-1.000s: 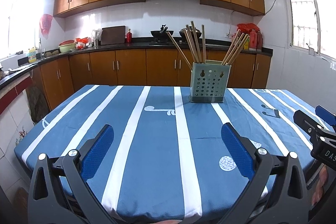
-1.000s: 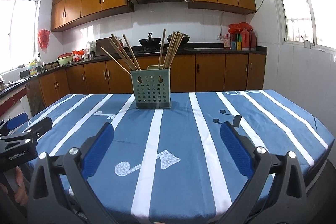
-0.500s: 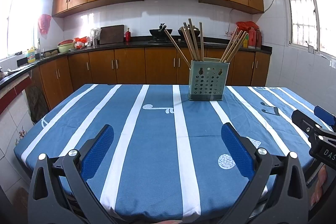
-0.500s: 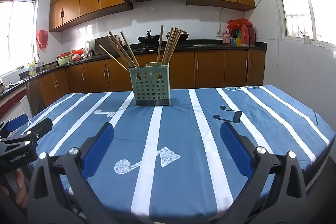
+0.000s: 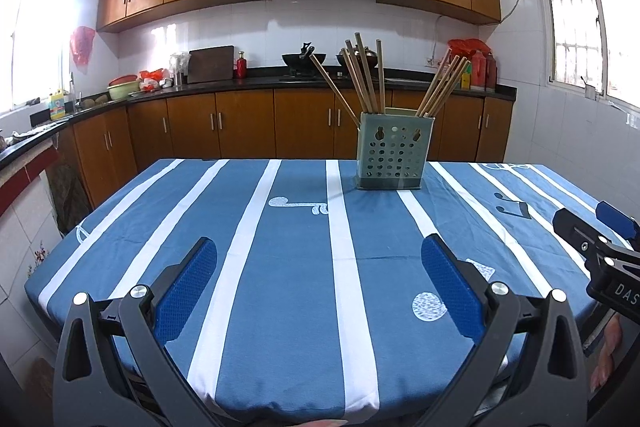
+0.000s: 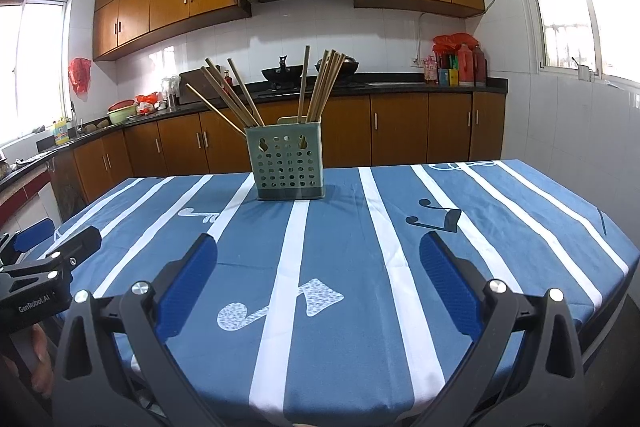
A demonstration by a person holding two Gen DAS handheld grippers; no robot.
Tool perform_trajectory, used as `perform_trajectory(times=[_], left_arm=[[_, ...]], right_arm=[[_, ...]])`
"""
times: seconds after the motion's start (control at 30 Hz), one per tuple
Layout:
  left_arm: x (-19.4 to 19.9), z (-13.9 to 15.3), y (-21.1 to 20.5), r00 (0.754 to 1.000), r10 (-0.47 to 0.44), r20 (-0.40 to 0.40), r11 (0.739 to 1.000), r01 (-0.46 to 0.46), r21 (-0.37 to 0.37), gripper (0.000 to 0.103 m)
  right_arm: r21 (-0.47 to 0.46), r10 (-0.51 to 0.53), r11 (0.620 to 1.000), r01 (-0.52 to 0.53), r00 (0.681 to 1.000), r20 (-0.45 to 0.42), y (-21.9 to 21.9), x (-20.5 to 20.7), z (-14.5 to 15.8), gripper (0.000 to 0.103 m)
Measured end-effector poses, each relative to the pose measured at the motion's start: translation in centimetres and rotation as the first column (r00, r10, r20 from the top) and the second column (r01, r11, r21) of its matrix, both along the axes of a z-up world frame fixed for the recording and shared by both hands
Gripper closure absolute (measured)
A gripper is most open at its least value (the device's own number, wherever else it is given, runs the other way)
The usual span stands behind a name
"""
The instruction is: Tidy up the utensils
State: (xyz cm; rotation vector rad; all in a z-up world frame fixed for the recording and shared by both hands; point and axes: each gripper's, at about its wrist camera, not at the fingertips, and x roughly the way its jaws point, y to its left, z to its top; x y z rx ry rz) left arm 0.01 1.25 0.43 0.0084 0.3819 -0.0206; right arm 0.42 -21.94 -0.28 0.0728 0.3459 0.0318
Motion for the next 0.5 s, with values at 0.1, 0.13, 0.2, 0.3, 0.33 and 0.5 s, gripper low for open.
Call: perform_trajectory(times=[0.1,0.13,0.2,0.3,0.33,0.5], left_arm=[[-0.01,-0.01,-0.03,1.000,0.001,-0.001,1.000,-0.001,0.000,0.002],[0.00,0.01,0.00,1.000,0.000,0.000,1.000,0.000,0.000,0.002],[0.01,-0.02,-0.06,1.000,-0.001,-0.001,1.000,0.001,0.001,0.002],[0.02,-0.09,-0.09,1.000,-0.002,-0.001,1.000,0.002,0.001,0.002],[0.05,-0.12,-0.07,1.000,-0.002,-0.002,1.000,0.002,0.001,0.002],[0.02,-0.12,-0.11,1.000,-0.002,-0.001,1.000,0.002,0.000,0.002]], right_arm=[[0.000,0.000,1.000,0.000,1.000,-0.001,0.01,0.02,-0.04,0.004],[0.001,0.000,1.000,0.000,1.000,-0.001,0.01,0.04,-0.06,0.004],[0.001,-0.001,1.000,0.001,1.000,-0.001,0.01,0.04,-0.04,0.004],[0.001,-0.001,1.000,0.001,1.000,-0.002,0.00,0.04,-0.03,0.004],[0.001,-0.001,1.000,0.001,1.000,-0.002,-0.02,0.03,-0.02,0.004],[0.003,-0.002,1.000,0.002,1.000,-0.003,0.00,0.06,-0.28,0.004]])
